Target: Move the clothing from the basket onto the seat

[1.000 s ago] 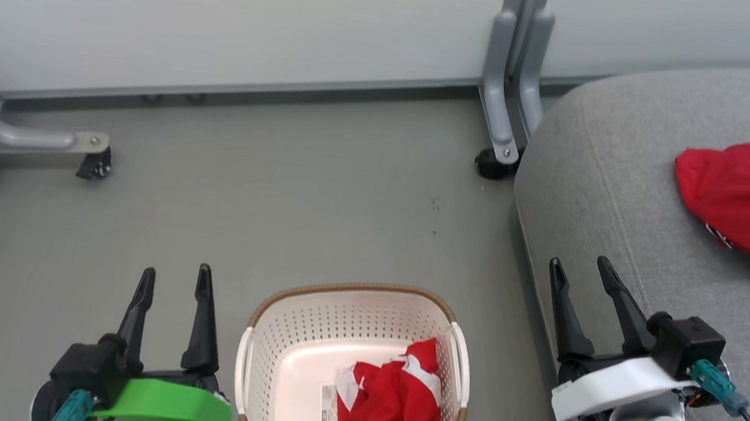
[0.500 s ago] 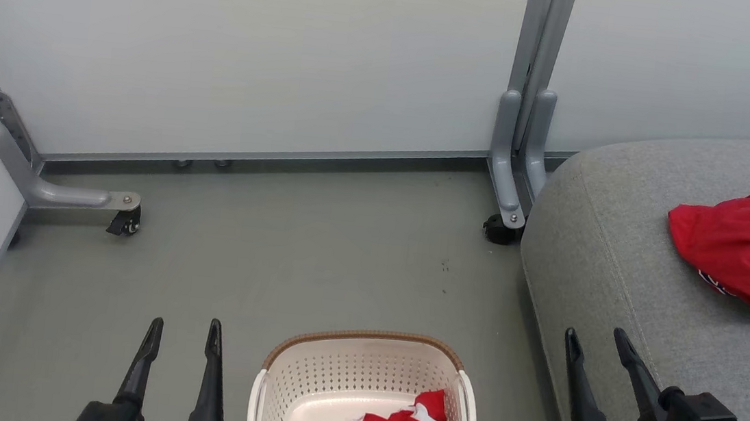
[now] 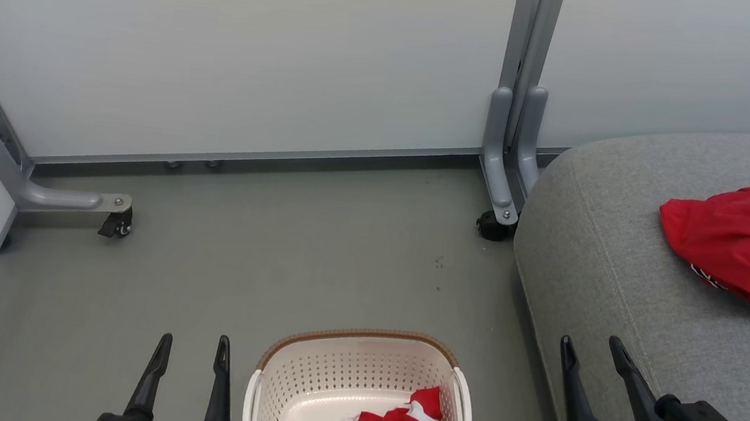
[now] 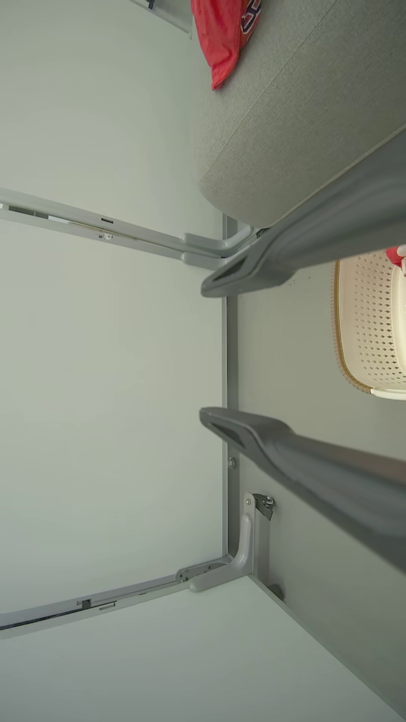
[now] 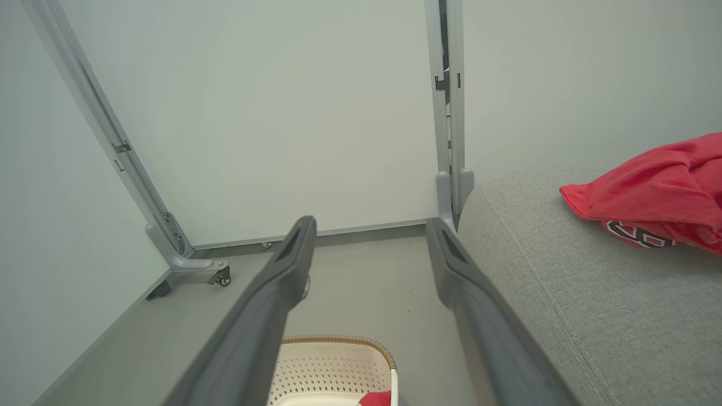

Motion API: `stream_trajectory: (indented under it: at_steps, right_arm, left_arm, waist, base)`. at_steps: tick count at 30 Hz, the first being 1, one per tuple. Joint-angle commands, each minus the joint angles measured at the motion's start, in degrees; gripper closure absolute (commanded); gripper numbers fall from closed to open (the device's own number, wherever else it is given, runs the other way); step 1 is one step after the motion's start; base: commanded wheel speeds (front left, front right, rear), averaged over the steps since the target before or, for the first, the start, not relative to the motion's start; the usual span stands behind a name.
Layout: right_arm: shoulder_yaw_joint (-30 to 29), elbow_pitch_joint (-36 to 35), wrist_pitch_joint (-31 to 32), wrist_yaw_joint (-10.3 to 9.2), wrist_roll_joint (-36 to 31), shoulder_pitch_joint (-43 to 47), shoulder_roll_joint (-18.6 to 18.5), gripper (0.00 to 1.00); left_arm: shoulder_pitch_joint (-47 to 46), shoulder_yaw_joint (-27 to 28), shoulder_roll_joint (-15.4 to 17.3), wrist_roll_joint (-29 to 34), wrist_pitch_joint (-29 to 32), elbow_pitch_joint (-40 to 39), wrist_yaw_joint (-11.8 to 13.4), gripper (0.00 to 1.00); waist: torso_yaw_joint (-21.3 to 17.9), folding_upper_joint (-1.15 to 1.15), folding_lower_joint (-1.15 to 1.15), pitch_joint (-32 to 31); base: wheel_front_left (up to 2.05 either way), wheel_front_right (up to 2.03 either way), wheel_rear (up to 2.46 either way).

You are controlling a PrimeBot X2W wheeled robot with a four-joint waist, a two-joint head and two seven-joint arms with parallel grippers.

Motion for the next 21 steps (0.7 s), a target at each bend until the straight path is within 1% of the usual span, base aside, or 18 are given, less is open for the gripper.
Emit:
stream_trajectory:
  at_steps: [1, 10, 21]
  right_arm:
    - [-0.1, -0.3, -0.2, 0.0, 0.2, -0.1, -0.1, 0.0]
    - [0.3, -0.2, -0.2, 0.0, 0.6, 0.6, -0.3, 0.0]
    - [0.9, -0.5, -0.2, 0.0, 1.0, 0.9, -0.9, 0.0]
  left_arm:
    - [-0.2, -0.1, 0.1, 0.0, 0.0, 0.2, 0.1, 0.0]
    - [0.0, -0.9, 0.1, 0.5, 0.0, 0.9, -0.3, 0.0]
    - [0.2, -1.5, 0.1, 0.2, 0.0, 0.5, 0.5, 0.0]
  waist:
    - [0.1, 0.0, 0.0, 0.0]
    - [0.1, 0.0, 0.0, -0.3]
    - [-0.2, 0.0, 0.0, -0.6]
  base:
    - [0.0, 0.0, 0.0]
    - [0.0, 0.0, 0.0]
    - [0.0, 0.0, 0.0]
